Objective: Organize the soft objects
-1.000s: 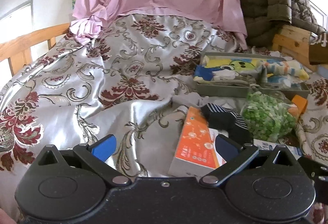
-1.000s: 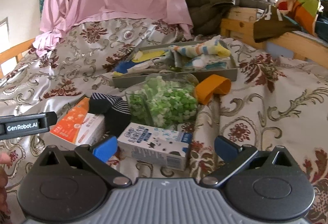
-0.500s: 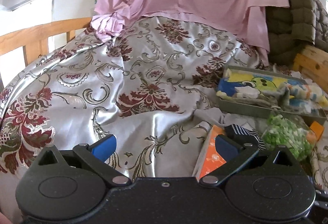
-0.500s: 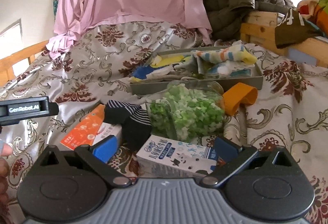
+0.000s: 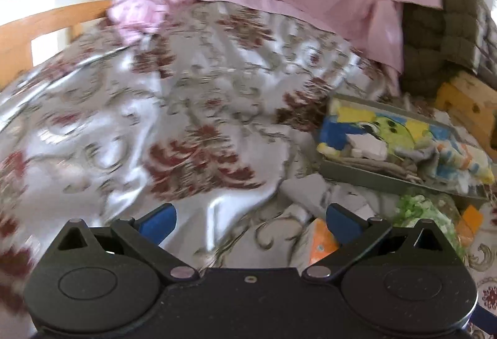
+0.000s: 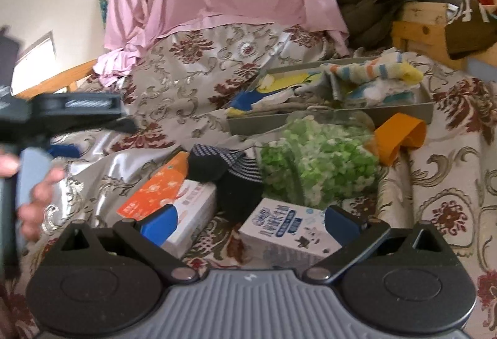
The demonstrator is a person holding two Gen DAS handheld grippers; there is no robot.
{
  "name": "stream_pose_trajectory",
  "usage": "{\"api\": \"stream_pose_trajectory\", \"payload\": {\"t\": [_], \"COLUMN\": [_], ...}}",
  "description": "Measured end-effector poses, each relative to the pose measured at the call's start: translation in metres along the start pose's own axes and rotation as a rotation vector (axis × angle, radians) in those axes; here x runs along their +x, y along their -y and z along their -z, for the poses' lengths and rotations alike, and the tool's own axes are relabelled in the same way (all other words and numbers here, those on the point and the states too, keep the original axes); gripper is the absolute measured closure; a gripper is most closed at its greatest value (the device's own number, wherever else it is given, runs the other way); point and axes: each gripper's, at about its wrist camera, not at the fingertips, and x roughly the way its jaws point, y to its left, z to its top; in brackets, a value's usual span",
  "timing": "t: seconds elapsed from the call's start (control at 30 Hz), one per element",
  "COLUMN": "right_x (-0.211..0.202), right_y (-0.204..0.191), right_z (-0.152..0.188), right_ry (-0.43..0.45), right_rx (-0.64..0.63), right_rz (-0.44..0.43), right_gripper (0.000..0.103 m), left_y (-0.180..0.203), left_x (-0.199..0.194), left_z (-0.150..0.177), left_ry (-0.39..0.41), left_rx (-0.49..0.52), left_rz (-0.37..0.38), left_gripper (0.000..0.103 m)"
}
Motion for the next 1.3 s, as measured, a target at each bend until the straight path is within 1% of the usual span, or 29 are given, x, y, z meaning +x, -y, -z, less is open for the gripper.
{"api": "stream_pose_trajectory", "payload": {"t": [0.1, 0.2, 0.3, 0.4, 0.5, 0.53, 0.6, 0.67, 0.8, 0.9, 0.97, 1.0, 1.03, 1.1, 1.13, 1.17, 1.2, 1.23, 1.27, 1.3], "right_x": [0.0, 0.002, 0.005, 0.01, 0.019, 0.023, 0.031, 0.041, 0.062, 0.076, 0.083, 0.086, 0.089, 0.095, 0.098, 0.1, 0.101, 0.103, 0.106, 0.109], "right_y": [-0.007, -0.014, -0.016, -0.008, -0.002, -0.001, -0.003, -0.008, -0.015, -0.018, -0.019, -0.018, -0.018, -0.016, -0.016, -0.017, -0.018, -0.018, -0.019, -0.019], "right_z": [0.001, 0.002, -0.002, -0.013, -0.023, -0.026, -0.032, -0.036, -0.043, -0.048, -0.048, -0.048, -0.048, -0.046, -0.045, -0.045, -0.045, -0.046, -0.046, -0.047], "right_ry": [-0.014, -0.031, -0.06, -0.085, -0.114, -0.12, -0.128, -0.143, -0.16, -0.169, -0.174, -0.177, -0.181, -0.192, -0.195, -0.189, -0.184, -0.184, -0.186, -0.187], "right_rx": [-0.027, -0.053, -0.026, 0.094, 0.19, 0.204, 0.203, 0.195, 0.213, 0.224, 0.236, 0.242, 0.249, 0.271, 0.278, 0.277, 0.272, 0.27, 0.273, 0.277], "right_rz": [-0.026, -0.047, -0.094, -0.149, -0.174, -0.172, -0.143, -0.103, -0.071, -0.028, -0.023, -0.023, -0.022, -0.016, -0.016, -0.013, -0.007, 0.0, 0.003, 0.001], "right_gripper": [0.0, 0.0, 0.0, 0.0, 0.0, 0.0, 0.0, 0.0, 0.0, 0.0, 0.0, 0.0, 0.0, 0.0, 0.0, 0.0, 0.0, 0.0, 0.0, 0.0], "left_y": [0.008, 0.013, 0.016, 0.016, 0.012, 0.012, 0.012, 0.013, 0.014, 0.015, 0.016, 0.015, 0.014, 0.012, 0.012, 0.011, 0.011, 0.012, 0.013, 0.014], "left_x": [0.022, 0.043, 0.067, 0.093, 0.118, 0.126, 0.137, 0.145, 0.152, 0.157, 0.162, 0.164, 0.167, 0.172, 0.174, 0.176, 0.177, 0.177, 0.177, 0.177], "left_z": [-0.009, -0.018, -0.029, -0.04, -0.05, -0.051, -0.051, -0.049, -0.045, -0.043, -0.044, -0.044, -0.044, -0.044, -0.044, -0.044, -0.043, -0.043, -0.042, -0.042], "left_ry": [-0.03, -0.035, -0.054, -0.091, -0.17, -0.193, -0.213, -0.223, -0.237, -0.241, -0.25, -0.256, -0.267, -0.291, -0.299, -0.308, -0.313, -0.315, -0.318, -0.323], "left_rx": [0.086, 0.178, 0.236, 0.234, 0.152, 0.131, 0.109, 0.127, 0.171, 0.186, 0.196, 0.195, 0.188, 0.171, 0.164, 0.158, 0.157, 0.16, 0.166, 0.178], "left_rz": [0.071, 0.132, 0.19, 0.247, 0.333, 0.364, 0.404, 0.433, 0.47, 0.504, 0.529, 0.539, 0.55, 0.569, 0.578, 0.584, 0.591, 0.598, 0.604, 0.608], "left_gripper": [0.001, 0.001, 0.001, 0.001, 0.001, 0.001, 0.001, 0.001, 0.001, 0.001, 0.001, 0.003, 0.008, 0.014, 0.019, 0.022, 0.027, 0.033, 0.036, 0.041]}}
